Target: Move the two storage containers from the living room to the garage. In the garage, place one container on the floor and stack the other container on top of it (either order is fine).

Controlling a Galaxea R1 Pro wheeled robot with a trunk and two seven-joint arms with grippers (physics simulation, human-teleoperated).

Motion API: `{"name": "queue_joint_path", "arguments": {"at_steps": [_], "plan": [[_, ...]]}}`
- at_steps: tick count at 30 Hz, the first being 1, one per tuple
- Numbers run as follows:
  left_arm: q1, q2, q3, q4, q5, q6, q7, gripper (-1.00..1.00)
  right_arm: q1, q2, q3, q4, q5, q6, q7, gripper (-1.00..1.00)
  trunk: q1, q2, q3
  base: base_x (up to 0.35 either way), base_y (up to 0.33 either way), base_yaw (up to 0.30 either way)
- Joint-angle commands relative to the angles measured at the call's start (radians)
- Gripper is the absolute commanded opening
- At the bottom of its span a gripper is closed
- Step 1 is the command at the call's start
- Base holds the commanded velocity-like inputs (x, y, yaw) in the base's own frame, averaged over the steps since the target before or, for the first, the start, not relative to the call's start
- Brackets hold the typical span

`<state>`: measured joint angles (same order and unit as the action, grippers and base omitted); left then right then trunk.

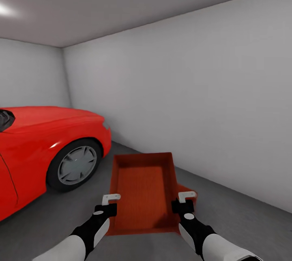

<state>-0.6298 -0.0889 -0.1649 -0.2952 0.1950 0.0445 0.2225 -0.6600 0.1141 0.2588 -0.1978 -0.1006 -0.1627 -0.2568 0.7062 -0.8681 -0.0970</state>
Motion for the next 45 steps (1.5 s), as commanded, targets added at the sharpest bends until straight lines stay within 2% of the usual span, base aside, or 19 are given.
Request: {"name": "queue_joint_path", "arguments": {"at_steps": [1,12,45], "plan": [[-0.001,0.042,0.045,-0.005,-0.011,-0.051,0.041,-1.0,-0.001,-0.001,-0.043,0.003,-0.094,-0.008,-0.026,-1.0,0.001,-0.001,-0.002,0.306,0.192,0.0],[-0.001,0.041,0.045,-0.005,-0.011,-0.051,0.041,-1.0,-0.001,0.0,-0.043,0.003,-0.094,-0.006,-0.027,-1.0,0.001,-0.001,-0.002,0.306,0.192,-0.025],[-0.001,0.043,0.045,-0.005,-0.011,-0.052,0.041,-1.0,-0.001,0.0,-0.043,0.003,-0.094,-0.006,-0.027,-1.0,0.001,-0.001,-0.002,0.302,0.207,-0.241]]}}
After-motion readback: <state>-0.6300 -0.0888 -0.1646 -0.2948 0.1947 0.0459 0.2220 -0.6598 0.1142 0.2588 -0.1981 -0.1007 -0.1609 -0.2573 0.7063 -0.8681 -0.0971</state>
